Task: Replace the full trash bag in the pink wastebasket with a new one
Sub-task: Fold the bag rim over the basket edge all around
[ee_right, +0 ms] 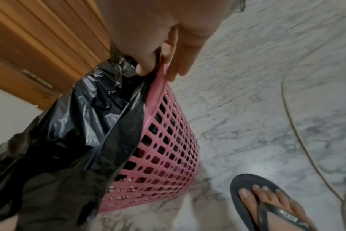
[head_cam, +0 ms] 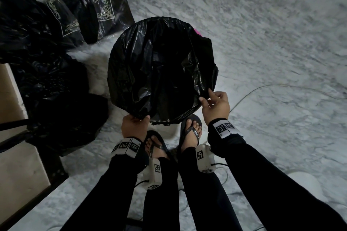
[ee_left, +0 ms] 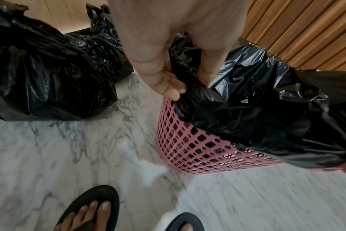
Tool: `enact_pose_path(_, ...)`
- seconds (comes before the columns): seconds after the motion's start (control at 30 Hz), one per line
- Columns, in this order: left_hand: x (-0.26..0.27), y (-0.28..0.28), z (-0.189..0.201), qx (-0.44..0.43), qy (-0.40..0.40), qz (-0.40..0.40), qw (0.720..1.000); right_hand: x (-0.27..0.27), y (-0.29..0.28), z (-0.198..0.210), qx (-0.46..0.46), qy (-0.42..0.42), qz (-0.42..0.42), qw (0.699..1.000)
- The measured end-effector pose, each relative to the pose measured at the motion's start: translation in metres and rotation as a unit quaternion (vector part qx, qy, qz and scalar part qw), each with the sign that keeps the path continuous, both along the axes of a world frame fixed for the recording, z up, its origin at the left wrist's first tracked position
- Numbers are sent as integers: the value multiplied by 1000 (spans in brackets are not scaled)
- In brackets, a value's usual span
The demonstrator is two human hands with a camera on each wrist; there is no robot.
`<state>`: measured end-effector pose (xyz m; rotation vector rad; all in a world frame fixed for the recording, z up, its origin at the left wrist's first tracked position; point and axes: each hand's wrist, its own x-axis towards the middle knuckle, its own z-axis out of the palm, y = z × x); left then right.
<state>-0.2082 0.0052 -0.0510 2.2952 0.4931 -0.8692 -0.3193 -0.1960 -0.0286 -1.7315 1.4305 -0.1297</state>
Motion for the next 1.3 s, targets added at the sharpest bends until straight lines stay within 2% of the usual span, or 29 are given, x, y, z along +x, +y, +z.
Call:
enact_pose_path(0.1,0,-5,3,3,1,0,1000,0,-4,-4,-12,-11,-41,999)
enact_pose_path(0.33,2,-11,3,5,24,29,999,-9,-18,-7,106,-35,-129,985)
enact_pose_path(0.53,3,-13,2,8,22,31,999,-12,-31,-9,188,-65,-123,972)
enact_pose_path(0.67,3,-14,3,20,21,28,999,-9,-37,-14,211,-80,-124,966)
enact_pose_path(0.9,2,-15,2,34,26,19,999,-7,-47,-11,234,-43,-84,968)
enact_pose_path(0.97,2,-16,4,38,32,17,999,-7,-54,-9,190,-7,-45,981)
enact_pose_path(1.03,3,-16,6,44,39,19,998,-3,-64,-5,114,53,32,992)
enact_pose_path(1.13,6,-18,7,48,46,17,998,5,-73,2,22,129,131,983)
enact_pose_path(1.23,10,-22,7,46,41,12,998,13,-77,4,-31,133,151,979)
enact_pose_path(1.3,14,-23,7,40,29,0,999,17,-81,2,-46,103,120,986)
